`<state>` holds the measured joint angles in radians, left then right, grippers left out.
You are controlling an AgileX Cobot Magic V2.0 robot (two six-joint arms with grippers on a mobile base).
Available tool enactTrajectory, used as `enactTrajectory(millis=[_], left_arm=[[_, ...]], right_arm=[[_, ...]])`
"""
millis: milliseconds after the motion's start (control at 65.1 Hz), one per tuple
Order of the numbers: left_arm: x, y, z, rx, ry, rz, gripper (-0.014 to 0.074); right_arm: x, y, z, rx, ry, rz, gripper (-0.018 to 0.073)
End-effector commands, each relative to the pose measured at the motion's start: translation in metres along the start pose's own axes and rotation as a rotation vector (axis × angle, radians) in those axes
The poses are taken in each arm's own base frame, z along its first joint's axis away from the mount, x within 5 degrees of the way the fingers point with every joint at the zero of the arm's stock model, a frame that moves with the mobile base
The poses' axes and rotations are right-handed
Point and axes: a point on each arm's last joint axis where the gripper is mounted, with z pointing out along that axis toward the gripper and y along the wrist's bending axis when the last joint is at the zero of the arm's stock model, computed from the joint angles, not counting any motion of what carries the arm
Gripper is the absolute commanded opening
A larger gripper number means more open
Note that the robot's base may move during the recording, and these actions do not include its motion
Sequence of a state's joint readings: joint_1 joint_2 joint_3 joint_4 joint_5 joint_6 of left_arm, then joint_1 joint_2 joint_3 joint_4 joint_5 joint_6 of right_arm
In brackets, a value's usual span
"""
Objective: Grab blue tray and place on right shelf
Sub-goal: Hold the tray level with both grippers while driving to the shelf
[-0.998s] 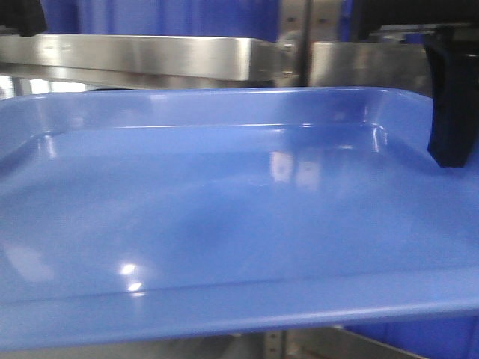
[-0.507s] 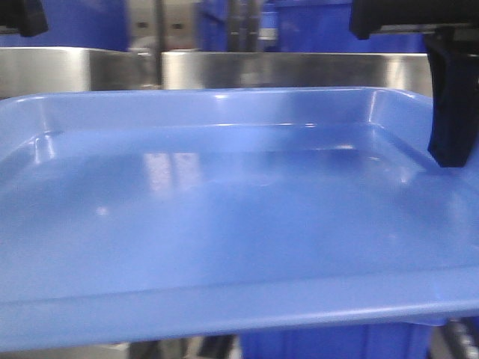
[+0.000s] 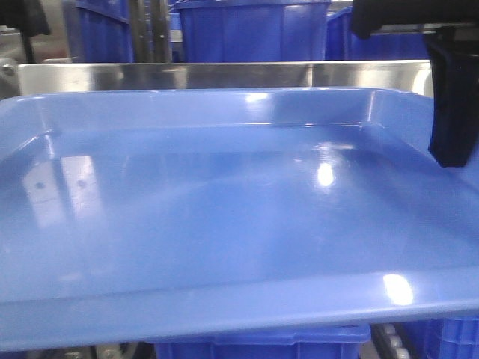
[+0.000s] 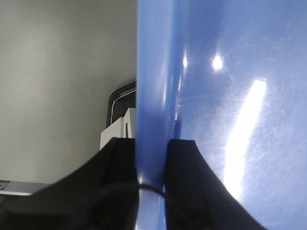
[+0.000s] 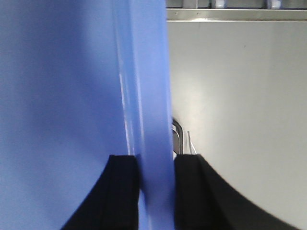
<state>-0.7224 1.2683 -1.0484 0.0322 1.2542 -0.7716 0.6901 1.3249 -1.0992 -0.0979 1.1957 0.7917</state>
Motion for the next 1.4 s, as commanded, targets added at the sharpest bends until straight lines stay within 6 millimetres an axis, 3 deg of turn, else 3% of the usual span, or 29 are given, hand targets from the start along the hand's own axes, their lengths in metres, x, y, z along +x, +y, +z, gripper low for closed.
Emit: enactTrajectory(millis=[0,1382], left_arm=[[0.0046,0.001,-0.013,0.007,0.018,-0.02,-0.0019],[0.0046,0.001,-0.013,0.007,0.018,-0.02,-0.0019]], right_arm=[[-0.0012,0.005,-0.017,-0.096,-0.054,0.022,0.0253],[-0.0012,0.005,-0.017,-0.096,-0.054,0.022,0.0253]])
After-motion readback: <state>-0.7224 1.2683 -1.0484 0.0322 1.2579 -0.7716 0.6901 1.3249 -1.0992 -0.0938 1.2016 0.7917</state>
